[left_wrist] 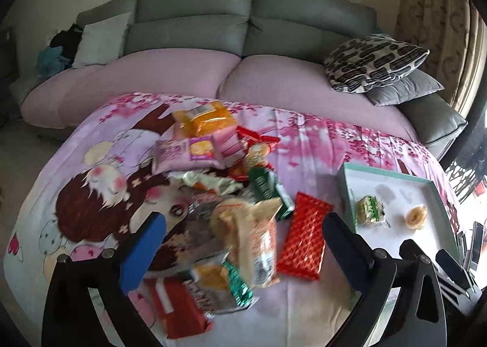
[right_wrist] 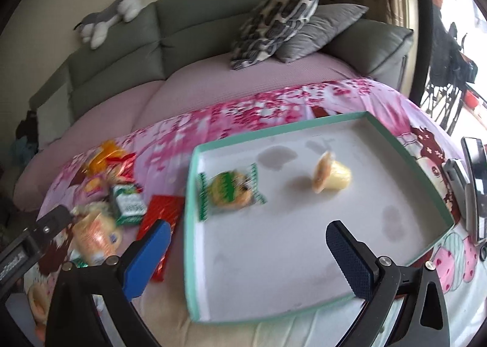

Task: Organize snacks
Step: 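Lift both open tools out of the tray back over the snack pile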

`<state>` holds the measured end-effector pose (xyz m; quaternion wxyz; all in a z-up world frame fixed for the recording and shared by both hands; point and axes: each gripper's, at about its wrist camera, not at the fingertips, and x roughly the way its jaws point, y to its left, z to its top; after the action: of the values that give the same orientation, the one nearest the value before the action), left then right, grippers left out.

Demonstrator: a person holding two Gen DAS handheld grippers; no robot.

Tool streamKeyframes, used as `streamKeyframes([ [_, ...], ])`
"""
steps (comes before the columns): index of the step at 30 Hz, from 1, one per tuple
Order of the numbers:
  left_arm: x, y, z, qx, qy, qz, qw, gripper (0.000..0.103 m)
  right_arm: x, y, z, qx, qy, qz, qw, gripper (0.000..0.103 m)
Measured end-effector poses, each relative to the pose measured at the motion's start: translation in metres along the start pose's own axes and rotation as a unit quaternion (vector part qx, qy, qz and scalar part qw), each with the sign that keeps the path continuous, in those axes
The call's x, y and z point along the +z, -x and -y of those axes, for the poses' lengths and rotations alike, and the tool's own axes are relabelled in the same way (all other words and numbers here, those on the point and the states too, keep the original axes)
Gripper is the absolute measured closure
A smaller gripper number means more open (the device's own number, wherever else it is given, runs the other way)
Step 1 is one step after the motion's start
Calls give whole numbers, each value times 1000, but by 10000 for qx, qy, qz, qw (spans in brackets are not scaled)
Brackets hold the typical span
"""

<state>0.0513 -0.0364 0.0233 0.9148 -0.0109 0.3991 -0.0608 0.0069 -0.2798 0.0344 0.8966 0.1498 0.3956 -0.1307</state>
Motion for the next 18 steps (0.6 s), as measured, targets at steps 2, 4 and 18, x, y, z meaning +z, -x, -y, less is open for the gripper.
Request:
streamKeyframes([
  [2,-4,7,-7,89,55,36,9999,1,-6,7,-5,88,38,65,9999,0],
  [4,-8,13,-12,172,97,63,9998,1,-10,15,-7,206,15,133,9997,0],
  [18,-20,16,-41,713,448,-258,9961,1,-29,25,1,371,-394,102,9985,0],
])
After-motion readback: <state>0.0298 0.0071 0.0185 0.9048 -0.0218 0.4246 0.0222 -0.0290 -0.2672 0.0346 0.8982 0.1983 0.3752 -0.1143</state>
